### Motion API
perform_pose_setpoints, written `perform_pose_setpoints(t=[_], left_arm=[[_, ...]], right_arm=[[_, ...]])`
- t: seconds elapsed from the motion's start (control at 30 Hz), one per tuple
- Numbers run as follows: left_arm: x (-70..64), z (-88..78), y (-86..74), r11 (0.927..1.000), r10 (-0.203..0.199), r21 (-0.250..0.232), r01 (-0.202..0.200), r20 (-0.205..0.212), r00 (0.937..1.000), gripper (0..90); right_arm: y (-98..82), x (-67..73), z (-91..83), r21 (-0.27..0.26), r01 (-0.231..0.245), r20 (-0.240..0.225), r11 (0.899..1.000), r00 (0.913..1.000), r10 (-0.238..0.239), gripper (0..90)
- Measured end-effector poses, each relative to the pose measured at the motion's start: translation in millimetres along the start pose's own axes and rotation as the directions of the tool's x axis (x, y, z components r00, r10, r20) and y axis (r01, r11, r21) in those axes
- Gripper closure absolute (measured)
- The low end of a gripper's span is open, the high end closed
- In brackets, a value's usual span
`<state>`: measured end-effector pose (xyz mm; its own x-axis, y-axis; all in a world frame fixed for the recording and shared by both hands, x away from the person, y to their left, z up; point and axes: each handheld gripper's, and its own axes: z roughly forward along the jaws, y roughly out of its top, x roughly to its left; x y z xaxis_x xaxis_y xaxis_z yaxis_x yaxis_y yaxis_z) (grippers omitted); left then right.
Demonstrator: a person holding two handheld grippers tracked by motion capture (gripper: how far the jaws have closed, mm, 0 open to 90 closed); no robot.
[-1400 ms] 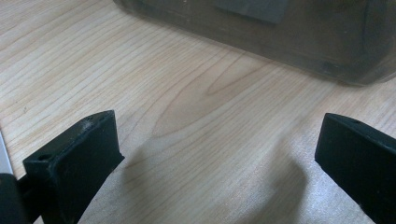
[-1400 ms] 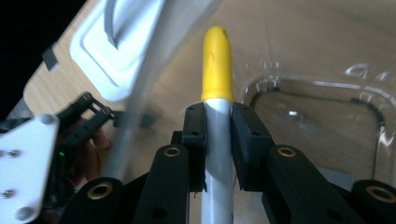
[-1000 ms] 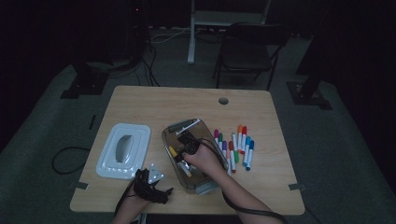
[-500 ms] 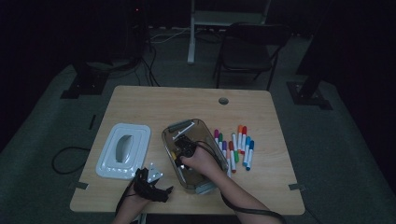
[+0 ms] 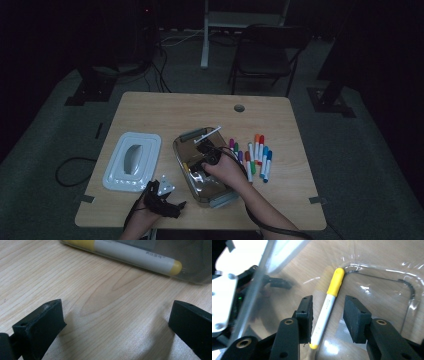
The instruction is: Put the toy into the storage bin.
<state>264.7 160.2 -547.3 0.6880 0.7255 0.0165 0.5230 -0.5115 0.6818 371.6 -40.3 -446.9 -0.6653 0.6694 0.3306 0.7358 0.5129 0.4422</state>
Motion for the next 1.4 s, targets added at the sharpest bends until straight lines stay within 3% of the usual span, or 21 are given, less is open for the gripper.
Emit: perform_pose_setpoints(t=[0.4,0.43,0.63,0.77,0.83,0.87,0.97,1.03,1.13,1.2,1.27,1.3,1.33,1.4], left_arm=[[0.3,0.1,0.2,1.0,-0.001,0.002,0.001,-0.002,1.0,0.6],[0.3,0.1,0.2,1.0,-0.001,0.002,0.001,-0.002,1.0,0.6],[0.3,0.1,0.2,1.0,-0.001,0.002,0.001,-0.001,1.0,0.6],[0.2,0.2,0.2,1.0,-0.003,0.0,0.003,-0.001,1.0,0.6],[0.5,0.1,0.1,1.0,-0.001,0.0,0.001,0.002,1.0,0.6],[0.5,0.1,0.1,1.0,-0.001,0.0,0.001,0.001,1.0,0.6],[0.4,0.3,0.2,1.0,-0.002,-0.001,0.002,0.0,1.0,0.6],[0.4,0.3,0.2,1.0,-0.003,-0.001,0.003,0.0,1.0,0.6],[0.3,0.5,0.5,1.0,-0.006,-0.001,0.006,-0.003,1.0,0.6],[0.3,0.8,0.7,1.0,-0.009,-0.002,0.009,-0.004,1.0,0.6],[0.4,0.9,0.8,1.0,-0.009,-0.001,0.009,-0.005,0.9999,0.6],[0.5,0.9,0.9,1.0,-0.008,0.0,0.008,-0.005,1.0,0.6],[0.6,0.8,0.9,1.0,-0.008,0.001,0.008,-0.005,1.0,0.6],[0.5,1.1,0.8,1.0,-0.008,-0.002,0.008,-0.006,0.9999,0.6]], right_arm=[[-13.2,4.8,-27.8,-0.111,0.1,0.055,0.989,0.994,-0.094,49.9],[-15.1,4.8,-30.0,-0.127,0.125,0.058,0.984,0.9913,-0.118,48.8],[-29.0,-0.2,-51.2,-0.215,0.169,0.04,0.962,0.9856,-0.164,45.6],[-35.3,-5.2,-65.1,-0.262,0.149,0.025,0.954,0.9887,-0.148,48.0],[-43.7,-12.1,-82.4,-0.295,0.119,0.055,0.948,0.9927,-0.107,49.3],[-46.4,-14.4,-87.8,-0.318,0.117,0.069,0.941,0.9926,-0.1,49.3],[-54.8,-22.6,-105.5,-0.395,0.105,0.053,0.913,0.9944,-0.092,49.5],[-61.3,-28.1,-116.5,-0.425,0.129,0.087,0.896,0.9911,-0.101,46.6],[-72.7,-39.6,-130.5,-0.469,0.122,0.107,0.875,0.9909,-0.081,43.4],[-80.2,-47.1,-136.8,-0.487,0.099,0.119,0.868,0.9918,-0.047,35.5],[-86.9,-53.6,-139.4,-0.526,0.037,0.125,0.85,0.9915,0.034,32.4],[-91.2,-58.4,-140.1,-0.533,0.049,0.125,0.845,0.992,0.021,30.2],[-95.1,-62.0,-139.9,-0.529,0.067,0.136,0.846,0.9907,0.006,28.7],[-101.5,-69.2,-138.3,-0.508,0.065,0.174,0.859,0.9844,0.029,33.6]])
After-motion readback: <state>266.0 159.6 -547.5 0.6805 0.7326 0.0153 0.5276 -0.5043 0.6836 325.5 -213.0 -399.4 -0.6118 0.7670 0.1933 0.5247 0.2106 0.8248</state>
